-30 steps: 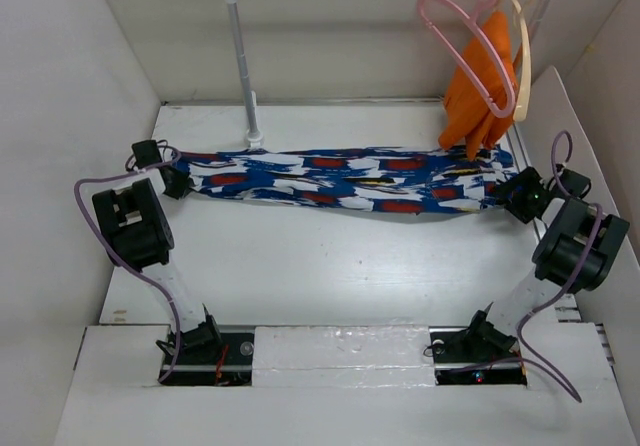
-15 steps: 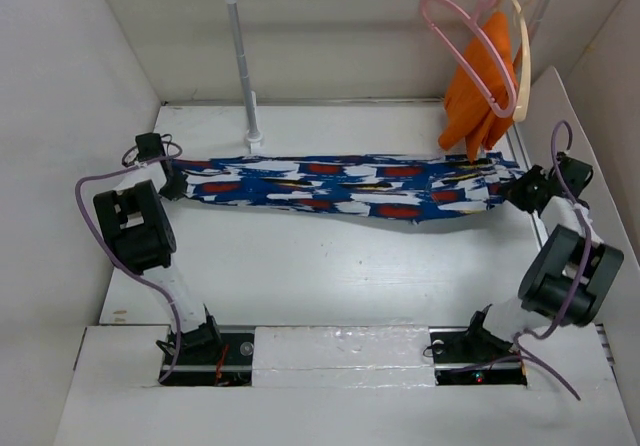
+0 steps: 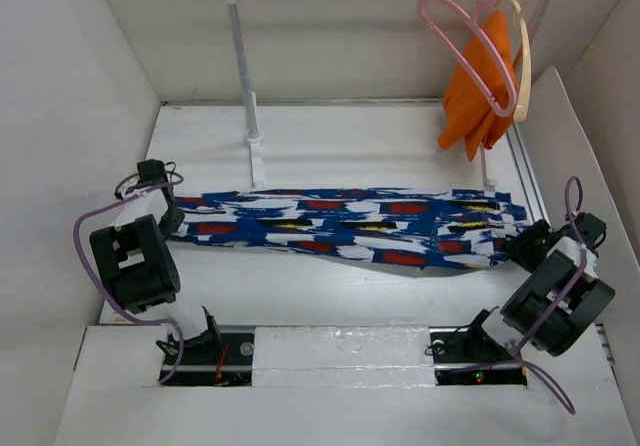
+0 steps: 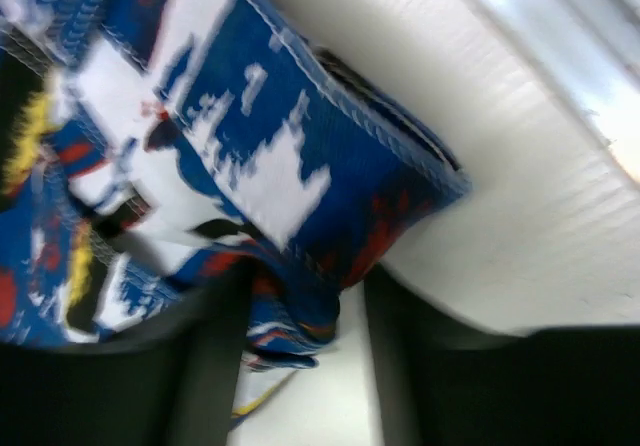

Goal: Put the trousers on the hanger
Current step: Fold the trousers at the center of the board.

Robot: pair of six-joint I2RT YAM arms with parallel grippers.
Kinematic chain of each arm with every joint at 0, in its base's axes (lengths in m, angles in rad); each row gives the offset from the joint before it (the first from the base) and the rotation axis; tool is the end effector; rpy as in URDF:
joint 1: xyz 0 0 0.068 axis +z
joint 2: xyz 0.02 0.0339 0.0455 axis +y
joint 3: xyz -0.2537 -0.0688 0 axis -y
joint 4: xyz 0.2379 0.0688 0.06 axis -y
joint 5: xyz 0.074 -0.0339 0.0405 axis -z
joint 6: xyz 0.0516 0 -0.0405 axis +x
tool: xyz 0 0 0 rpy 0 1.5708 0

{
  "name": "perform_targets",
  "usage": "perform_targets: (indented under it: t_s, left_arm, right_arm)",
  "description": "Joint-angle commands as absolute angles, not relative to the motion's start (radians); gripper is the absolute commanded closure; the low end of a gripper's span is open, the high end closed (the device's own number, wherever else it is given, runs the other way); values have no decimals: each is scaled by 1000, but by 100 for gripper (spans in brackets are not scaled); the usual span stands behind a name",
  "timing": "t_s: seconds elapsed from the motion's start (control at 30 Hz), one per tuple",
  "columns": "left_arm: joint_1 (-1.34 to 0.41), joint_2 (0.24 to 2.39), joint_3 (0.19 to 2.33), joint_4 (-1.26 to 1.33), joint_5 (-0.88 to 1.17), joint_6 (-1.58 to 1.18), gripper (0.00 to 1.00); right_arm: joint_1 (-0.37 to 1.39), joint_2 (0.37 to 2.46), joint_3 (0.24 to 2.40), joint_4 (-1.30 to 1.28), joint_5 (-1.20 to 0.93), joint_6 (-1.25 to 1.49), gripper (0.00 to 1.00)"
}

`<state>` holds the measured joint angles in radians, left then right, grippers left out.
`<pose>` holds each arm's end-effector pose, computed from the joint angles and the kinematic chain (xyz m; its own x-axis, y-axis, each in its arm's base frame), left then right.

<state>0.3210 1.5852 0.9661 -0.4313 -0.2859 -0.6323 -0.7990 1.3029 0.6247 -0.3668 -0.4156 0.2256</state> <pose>0.2930 0.1128 0.1708 -0.4066 -0.7327 -0.5457 -0.8381 0.5369 -0.0965 0.1799 -0.1550 0.1508 -0.4729 0.7794 -0.4111 0.6362 0.6248 0.4526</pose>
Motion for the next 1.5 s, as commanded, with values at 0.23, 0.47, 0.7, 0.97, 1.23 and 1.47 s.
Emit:
perform_targets:
  t_s: [0.23,0.47,0.7,0.97,1.23,1.47]
  left_arm:
    - [276,1440,1121,-485,-218,-680,37]
    - [-43,1394,1186,-405,-170,-641,44]
    - [-394,1368,977,-212,67,-702,94]
    - [-567,1367,894,-100,144,-718,100]
    - [-623,1362,738,-44,94,-713,100]
    - [-623,1448,646,-8,92,-713,100]
  right_arm:
    - [-836,1276,673,-380,-410,121,12]
    - [-868,1183,635,-326,-383,170,8]
    - [-859,1362,554,-184,-475,225,6]
    - [-754,1445,540,38,-609,299,87]
    - [-539,806,549,-407,-416,249,100]
    - [-370,712,782,-673,-357,158,100]
